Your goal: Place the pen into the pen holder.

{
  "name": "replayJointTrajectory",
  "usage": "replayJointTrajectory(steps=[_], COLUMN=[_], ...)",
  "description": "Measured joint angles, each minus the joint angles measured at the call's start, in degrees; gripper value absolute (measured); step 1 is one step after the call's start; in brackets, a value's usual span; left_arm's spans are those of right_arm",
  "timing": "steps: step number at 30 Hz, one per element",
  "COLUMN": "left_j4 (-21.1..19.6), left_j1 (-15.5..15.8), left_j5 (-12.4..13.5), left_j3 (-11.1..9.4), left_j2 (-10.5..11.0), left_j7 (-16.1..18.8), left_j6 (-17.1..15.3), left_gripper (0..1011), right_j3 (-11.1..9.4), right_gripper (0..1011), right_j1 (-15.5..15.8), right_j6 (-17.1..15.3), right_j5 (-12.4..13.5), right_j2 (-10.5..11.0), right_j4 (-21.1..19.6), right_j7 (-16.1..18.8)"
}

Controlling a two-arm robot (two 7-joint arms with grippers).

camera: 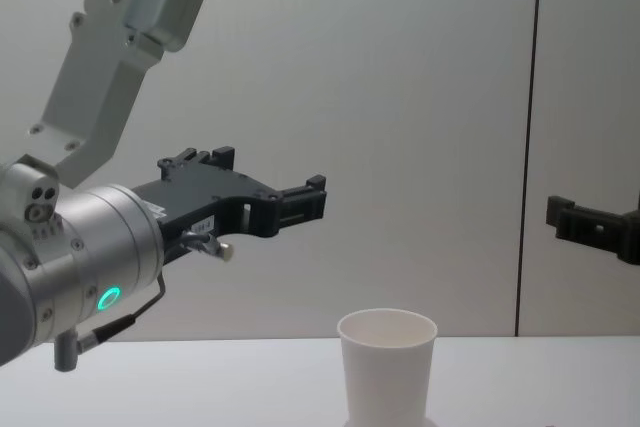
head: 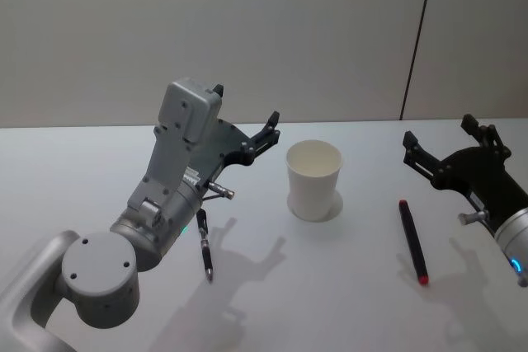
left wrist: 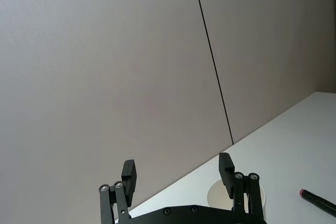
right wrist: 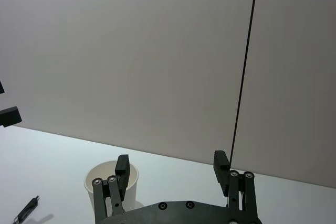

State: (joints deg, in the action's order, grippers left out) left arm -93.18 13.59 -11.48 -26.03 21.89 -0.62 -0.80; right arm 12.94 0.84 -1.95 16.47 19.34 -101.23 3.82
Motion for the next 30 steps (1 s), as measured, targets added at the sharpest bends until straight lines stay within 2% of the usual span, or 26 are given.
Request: replayJointTrajectory(steps=[30], left_j4=[0.0], left_j1=[0.0], left_j5=[0.0], left_j3=[0.0], left_j2=[0.0], left_j7=[0.0], left_j6=[0.0], left_gripper=[1003], right_j3=[0.0], right_gripper=[1002], right_j1=[0.0], right_j6=[0.0], right_j5=[0.0], right_j2=[0.0], right_j4=[0.0], right_j7=[0.0])
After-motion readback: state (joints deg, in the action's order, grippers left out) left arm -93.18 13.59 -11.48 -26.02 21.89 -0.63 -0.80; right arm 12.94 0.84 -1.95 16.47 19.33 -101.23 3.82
